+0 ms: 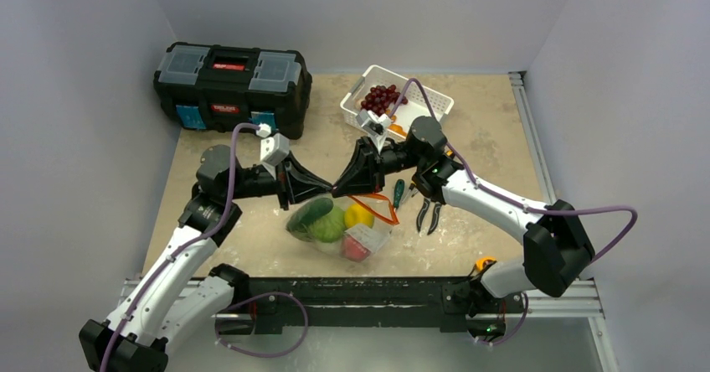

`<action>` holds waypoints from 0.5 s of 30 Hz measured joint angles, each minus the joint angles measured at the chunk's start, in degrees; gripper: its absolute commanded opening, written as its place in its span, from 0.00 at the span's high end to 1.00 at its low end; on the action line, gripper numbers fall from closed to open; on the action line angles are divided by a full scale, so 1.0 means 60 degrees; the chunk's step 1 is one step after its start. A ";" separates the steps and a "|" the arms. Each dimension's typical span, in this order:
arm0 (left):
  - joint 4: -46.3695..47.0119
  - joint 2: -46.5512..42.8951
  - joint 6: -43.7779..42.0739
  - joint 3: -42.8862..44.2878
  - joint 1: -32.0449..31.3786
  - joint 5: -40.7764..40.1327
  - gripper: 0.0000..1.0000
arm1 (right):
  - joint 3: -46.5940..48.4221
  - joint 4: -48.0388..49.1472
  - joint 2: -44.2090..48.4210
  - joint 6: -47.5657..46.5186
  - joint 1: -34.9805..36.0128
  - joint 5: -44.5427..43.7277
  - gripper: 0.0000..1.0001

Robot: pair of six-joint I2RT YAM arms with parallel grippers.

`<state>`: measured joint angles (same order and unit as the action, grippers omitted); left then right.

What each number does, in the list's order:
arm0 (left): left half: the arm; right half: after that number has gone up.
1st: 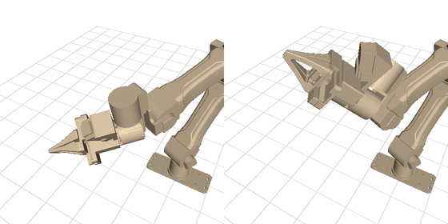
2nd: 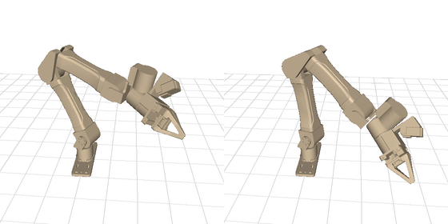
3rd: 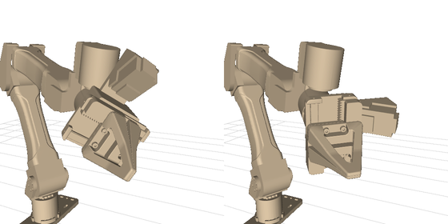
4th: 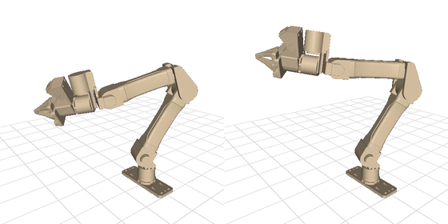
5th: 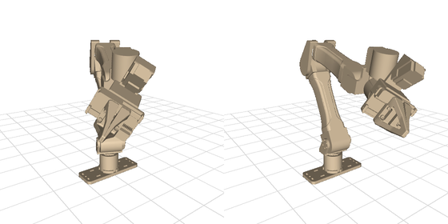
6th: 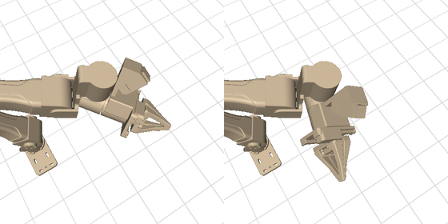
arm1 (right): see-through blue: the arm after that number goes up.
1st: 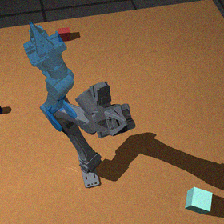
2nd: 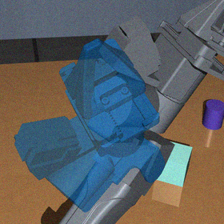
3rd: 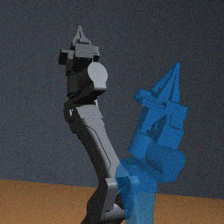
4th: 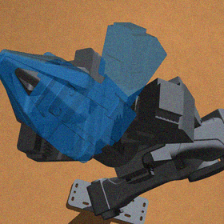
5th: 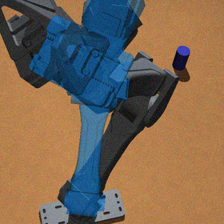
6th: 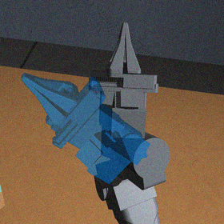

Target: Place the food in the zip-top bag and seal the zipper

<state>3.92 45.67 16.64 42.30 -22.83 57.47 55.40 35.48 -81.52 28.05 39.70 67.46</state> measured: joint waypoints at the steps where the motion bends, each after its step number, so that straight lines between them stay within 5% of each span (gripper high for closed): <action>1: -0.0022 0.0000 -0.0029 0.0004 0.0000 0.0000 0.88 | 0.0000 -0.0007 0.0000 0.0000 0.0000 0.0000 1.00; 5: -0.0113 0.0000 -0.0211 0.0007 0.0011 -0.0044 0.75 | 0.0000 -0.0033 0.0000 0.0007 0.0000 0.0018 1.00; 15: -0.0455 0.0033 -0.0240 0.0007 0.0051 -0.0066 0.82 | 0.0102 -0.0018 0.0000 0.0004 0.0051 -0.0015 1.00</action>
<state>1.19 45.87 15.20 42.35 -22.52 57.08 56.01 35.38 -81.52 28.08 40.01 67.37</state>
